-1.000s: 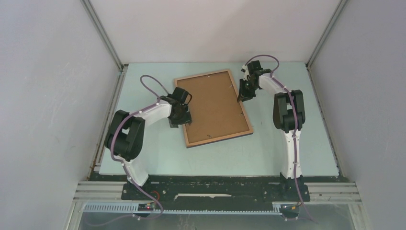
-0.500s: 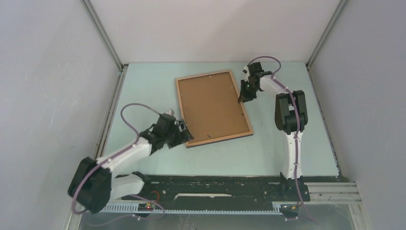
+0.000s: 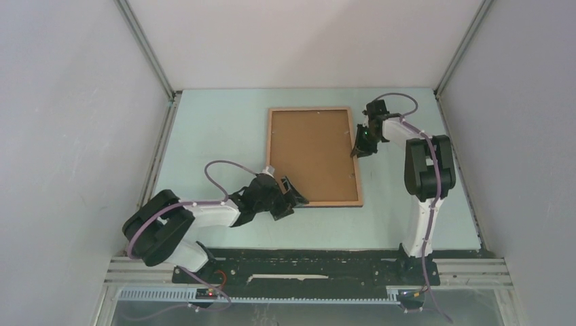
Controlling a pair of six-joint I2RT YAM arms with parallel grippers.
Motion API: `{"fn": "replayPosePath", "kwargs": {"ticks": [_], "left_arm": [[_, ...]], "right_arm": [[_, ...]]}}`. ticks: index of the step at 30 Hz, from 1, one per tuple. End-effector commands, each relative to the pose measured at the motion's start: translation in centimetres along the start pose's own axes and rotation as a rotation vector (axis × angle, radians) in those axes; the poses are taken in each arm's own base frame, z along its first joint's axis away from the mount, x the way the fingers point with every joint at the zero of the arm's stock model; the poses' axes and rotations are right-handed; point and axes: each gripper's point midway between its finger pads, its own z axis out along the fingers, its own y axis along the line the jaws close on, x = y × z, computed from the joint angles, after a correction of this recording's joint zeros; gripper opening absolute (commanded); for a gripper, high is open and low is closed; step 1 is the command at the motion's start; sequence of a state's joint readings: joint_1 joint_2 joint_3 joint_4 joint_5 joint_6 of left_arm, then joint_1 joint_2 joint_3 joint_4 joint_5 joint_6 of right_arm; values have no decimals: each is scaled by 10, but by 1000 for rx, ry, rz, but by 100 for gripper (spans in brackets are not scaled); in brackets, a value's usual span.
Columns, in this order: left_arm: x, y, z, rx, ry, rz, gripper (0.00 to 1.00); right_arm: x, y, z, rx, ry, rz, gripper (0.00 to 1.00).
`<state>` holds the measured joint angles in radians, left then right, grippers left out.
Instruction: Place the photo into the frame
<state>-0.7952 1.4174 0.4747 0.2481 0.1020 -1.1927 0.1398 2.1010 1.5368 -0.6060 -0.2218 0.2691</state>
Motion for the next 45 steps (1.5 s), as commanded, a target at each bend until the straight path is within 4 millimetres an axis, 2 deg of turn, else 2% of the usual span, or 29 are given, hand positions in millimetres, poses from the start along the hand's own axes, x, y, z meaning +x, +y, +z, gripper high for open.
{"fn": "replayPosePath", "kwargs": {"ticks": [1, 4, 8, 11, 14, 16, 18, 20, 21, 22, 25, 27, 29, 31, 34, 38, 40, 42, 45], "left_arm": [[-28, -9, 8, 76, -45, -78, 83], [-58, 9, 3, 47, -109, -84, 83], [-100, 44, -11, -80, -179, -43, 85], [-130, 61, -20, -138, -197, 6, 86], [-158, 76, -29, -191, -249, 68, 88], [-173, 86, -34, -234, -277, 91, 89], [-184, 95, -37, -267, -287, 98, 91], [-192, 99, -38, -278, -289, 100, 92], [-194, 99, -39, -275, -291, 101, 93], [-196, 98, -39, -273, -294, 98, 93], [-200, 91, -39, -246, -298, 93, 93], [-201, 83, -35, -210, -289, 83, 94], [-202, 77, -31, -171, -285, 61, 94], [-205, 70, -26, -138, -285, 44, 94], [-215, 68, -17, -137, -279, 20, 94], [-228, 60, -3, -111, -269, -13, 94], [-237, 58, 5, -107, -265, -22, 94], [-246, 57, 15, -110, -254, -23, 94], [-266, 52, 20, -132, -264, -6, 95]], "right_arm": [[34, -14, -21, 52, 14, 95, 0], [66, -18, -23, 92, 62, 89, 0], [113, -22, -30, 154, 128, 66, 0], [148, -11, -41, 129, 142, 27, 7], [184, 5, -53, 78, 147, -7, 22], [208, 19, -61, 34, 161, -41, 37], [224, 30, -70, 8, 159, -74, 51], [225, 41, -85, -19, 116, -109, 69], [221, 44, -92, -28, 91, -119, 78], [214, 47, -102, -34, 57, -127, 82], [185, 58, -133, -53, -71, -182, 93], [158, 67, -150, -69, -171, -228, 97], [124, 73, -161, -64, -266, -270, 98], [81, 70, -167, -19, -355, -251, 98], [21, 74, -170, -15, -441, -199, 98], [-44, 77, -163, -50, -497, -122, 97], [-66, 71, -146, -47, -479, -86, 97], [-86, 69, -136, -56, -473, -84, 97], [-90, 48, -105, 3, -414, -116, 97]]}}
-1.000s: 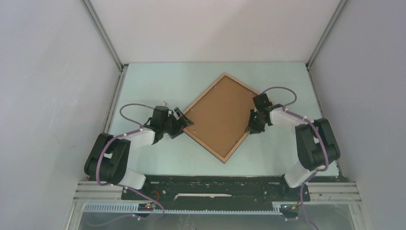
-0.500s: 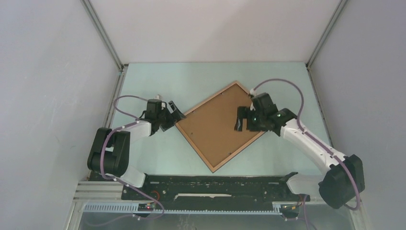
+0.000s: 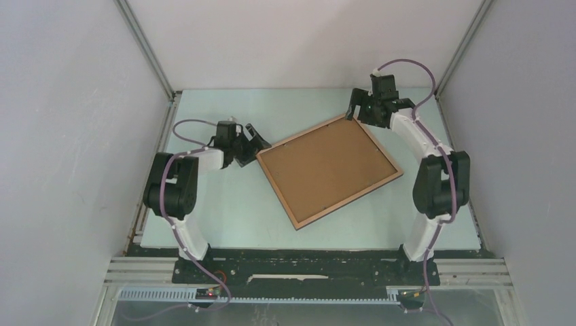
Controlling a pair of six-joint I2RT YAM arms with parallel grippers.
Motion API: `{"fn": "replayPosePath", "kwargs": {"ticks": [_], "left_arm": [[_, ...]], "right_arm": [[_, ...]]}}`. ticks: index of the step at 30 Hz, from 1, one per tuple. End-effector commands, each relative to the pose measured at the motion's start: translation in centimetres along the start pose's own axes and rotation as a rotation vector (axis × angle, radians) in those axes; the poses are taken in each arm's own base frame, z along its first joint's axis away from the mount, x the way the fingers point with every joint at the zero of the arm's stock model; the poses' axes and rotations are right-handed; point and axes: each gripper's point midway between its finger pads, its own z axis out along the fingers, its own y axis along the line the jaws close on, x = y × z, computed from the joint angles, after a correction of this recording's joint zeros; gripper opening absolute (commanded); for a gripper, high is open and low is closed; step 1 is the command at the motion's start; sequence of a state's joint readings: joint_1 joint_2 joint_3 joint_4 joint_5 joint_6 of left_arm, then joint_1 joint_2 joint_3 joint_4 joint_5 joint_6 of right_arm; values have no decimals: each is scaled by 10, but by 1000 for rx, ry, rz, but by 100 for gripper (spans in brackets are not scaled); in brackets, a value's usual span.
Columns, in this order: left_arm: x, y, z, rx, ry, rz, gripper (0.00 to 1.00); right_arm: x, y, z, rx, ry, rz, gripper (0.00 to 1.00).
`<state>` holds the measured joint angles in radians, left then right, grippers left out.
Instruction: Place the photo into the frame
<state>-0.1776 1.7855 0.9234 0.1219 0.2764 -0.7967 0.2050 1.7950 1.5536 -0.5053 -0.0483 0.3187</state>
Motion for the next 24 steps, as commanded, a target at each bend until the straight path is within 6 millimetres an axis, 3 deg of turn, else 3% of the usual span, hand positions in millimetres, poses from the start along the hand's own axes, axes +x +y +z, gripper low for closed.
{"fn": "replayPosePath", "kwargs": {"ticks": [1, 5, 10, 16, 21, 24], "left_arm": [[-26, -12, 12, -13, -15, 27, 96], [-38, 0, -5, -137, -59, 75, 100], [-26, 12, -38, -205, -62, 83, 100], [21, 11, -66, -167, 57, 137, 100], [76, 4, -59, -104, 186, 104, 98], [91, -1, -51, -70, 205, 92, 98]], "right_arm": [[1, -22, 28, 43, 45, -74, 97], [30, -61, 46, 166, 145, -145, 96], [44, -96, 41, 268, 195, -150, 96], [61, -131, 38, 304, 257, -68, 95], [65, -136, 44, 284, 274, -54, 93], [64, -134, 51, 254, 282, -37, 88]]}}
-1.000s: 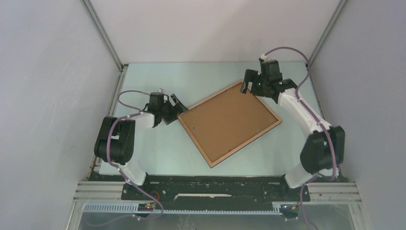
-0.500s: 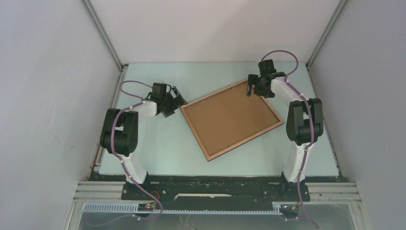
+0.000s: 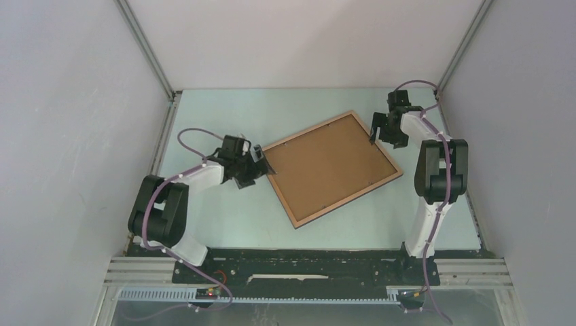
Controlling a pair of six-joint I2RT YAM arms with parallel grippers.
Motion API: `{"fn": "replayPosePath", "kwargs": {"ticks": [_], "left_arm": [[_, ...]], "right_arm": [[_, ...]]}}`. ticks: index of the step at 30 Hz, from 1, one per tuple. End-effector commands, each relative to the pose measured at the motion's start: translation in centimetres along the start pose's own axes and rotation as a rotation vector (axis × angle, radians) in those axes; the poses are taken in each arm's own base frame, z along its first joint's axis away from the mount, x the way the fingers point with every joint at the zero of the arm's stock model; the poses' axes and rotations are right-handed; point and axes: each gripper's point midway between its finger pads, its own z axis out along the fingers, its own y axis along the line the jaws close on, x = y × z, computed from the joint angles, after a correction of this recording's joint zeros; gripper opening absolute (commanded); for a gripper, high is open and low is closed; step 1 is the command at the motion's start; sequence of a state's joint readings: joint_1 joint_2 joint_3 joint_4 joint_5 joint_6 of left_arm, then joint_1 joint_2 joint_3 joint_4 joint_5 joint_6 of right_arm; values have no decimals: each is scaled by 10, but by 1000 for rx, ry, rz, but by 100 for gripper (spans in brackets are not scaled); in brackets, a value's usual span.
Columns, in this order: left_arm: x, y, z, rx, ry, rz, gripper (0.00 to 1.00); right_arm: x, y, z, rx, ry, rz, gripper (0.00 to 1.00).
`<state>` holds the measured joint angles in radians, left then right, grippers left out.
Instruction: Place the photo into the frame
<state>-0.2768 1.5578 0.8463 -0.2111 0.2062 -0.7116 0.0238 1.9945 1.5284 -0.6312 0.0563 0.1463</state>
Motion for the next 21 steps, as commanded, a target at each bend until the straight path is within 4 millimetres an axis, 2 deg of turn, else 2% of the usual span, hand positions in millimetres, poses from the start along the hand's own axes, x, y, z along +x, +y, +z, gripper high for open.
{"fn": "replayPosePath", "kwargs": {"ticks": [1, 5, 9, 12, 18, 21], "left_arm": [[29, -15, 13, 76, 67, -20, 98], [28, -22, 27, 117, 65, -68, 98], [16, -21, 36, 92, 33, -70, 98], [4, -24, 42, 76, 18, -60, 98], [-21, -23, 53, 10, -2, -4, 98], [-30, -19, 50, -25, -4, 28, 98]], "right_arm": [[-5, 12, 6, -47, 9, -13, 87], [-16, 18, 16, -72, 1, 10, 82], [-22, 24, 29, -80, 34, 30, 73], [-20, 23, 33, -66, 59, 32, 68], [-17, 23, 38, -73, 66, 33, 66], [-13, 27, 40, -87, 79, 38, 58]]}}
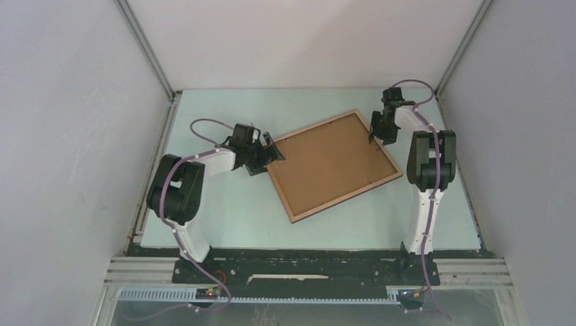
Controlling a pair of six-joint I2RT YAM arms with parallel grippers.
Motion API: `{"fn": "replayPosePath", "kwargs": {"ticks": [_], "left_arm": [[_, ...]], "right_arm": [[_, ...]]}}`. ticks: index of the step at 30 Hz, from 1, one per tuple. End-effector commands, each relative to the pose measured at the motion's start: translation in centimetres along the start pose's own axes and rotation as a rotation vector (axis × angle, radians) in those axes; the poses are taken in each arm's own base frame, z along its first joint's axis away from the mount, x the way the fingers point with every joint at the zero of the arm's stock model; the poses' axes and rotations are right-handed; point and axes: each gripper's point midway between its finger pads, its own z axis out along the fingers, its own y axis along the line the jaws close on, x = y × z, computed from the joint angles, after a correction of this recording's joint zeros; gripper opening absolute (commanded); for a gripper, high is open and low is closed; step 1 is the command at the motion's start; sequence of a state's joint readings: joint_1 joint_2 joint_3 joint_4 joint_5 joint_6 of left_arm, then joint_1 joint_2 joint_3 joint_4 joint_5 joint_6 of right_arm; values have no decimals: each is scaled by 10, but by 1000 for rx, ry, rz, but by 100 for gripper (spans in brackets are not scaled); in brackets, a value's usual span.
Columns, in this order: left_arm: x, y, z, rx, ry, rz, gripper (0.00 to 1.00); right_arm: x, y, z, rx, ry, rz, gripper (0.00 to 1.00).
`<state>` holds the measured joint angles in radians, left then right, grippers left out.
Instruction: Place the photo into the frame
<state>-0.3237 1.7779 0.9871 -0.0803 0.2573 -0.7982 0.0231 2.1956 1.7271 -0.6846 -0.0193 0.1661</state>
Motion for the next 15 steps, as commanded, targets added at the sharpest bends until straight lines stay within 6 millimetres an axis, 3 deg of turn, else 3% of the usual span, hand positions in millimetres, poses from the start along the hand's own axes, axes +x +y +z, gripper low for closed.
{"fn": "replayPosePath", "kwargs": {"ticks": [1, 8, 15], "left_arm": [[-20, 21, -2, -125, -28, 83, 97], [-4, 33, -19, -232, 24, 162, 98], [-2, 36, -22, -324, 25, 182, 87]], "right_arm": [[-1, 8, -1, -28, 12, 21, 56], [-1, 9, -3, -55, 5, 37, 38], [0, 14, 1, -97, 13, 49, 33]]}}
